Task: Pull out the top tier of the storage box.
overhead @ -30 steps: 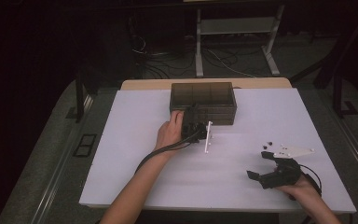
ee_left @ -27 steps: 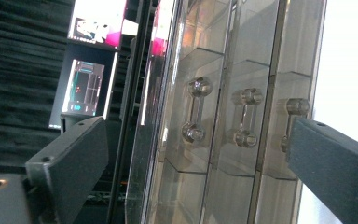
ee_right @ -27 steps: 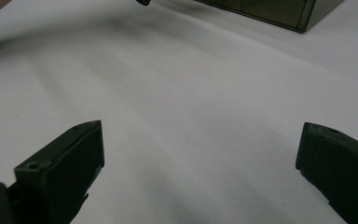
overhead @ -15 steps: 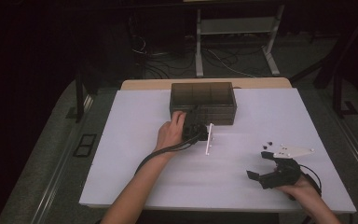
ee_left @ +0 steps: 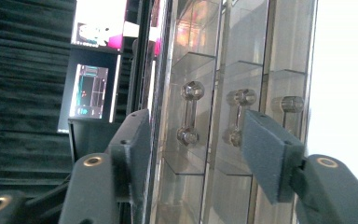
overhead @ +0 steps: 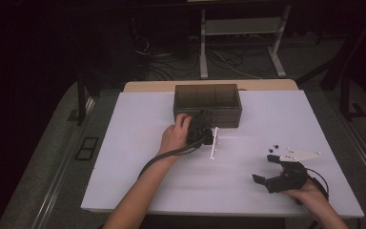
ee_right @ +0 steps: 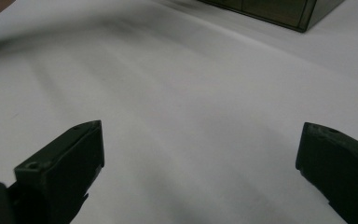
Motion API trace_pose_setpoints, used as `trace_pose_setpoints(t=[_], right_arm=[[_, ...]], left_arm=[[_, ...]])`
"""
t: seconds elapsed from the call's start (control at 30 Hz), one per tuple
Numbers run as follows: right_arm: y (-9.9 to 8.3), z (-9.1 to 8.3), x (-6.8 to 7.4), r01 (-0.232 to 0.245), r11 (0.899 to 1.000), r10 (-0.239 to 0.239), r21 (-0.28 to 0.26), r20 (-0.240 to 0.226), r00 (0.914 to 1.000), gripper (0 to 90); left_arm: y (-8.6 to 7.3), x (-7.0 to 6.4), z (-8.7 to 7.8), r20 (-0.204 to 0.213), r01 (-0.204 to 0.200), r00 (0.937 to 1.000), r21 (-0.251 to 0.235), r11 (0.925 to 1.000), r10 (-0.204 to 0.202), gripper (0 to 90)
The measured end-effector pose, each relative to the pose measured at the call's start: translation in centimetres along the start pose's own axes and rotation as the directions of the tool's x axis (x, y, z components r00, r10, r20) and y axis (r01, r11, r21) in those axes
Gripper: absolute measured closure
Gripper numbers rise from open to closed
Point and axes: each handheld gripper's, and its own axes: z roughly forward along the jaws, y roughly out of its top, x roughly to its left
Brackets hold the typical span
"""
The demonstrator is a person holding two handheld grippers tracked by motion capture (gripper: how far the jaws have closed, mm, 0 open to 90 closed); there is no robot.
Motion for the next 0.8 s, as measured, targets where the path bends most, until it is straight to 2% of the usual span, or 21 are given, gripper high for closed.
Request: trace_pose_setpoints(t=[0.4, 0.47, 0.8], right_arm=[[-0.01, 0.0, 0.03, 0.0, 1.0, 0.0, 0.001, 0.0, 1.0, 0.5], [-0.01, 0.0, 0.04, 0.0, 1.0, 0.0, 0.001, 0.0, 1.0, 0.5], [-0.01, 0.01, 0.01, 0.0, 1.0, 0.0, 0.001, -0.001, 1.0, 0.5]], left_arm=[[0.14, -0.01, -0.06, -0.025, -0.025, 0.9994, 0.016, 0.9996, 0.025, 64.5], [0.12, 0.0, -0.02, -0.029, -0.017, 0.9994, 0.017, 0.9997, 0.017, 67.2], [0.2, 0.08, 0.24, -0.03, -0.022, 0.9993, 0.039, 0.999, 0.023, 74.9]])
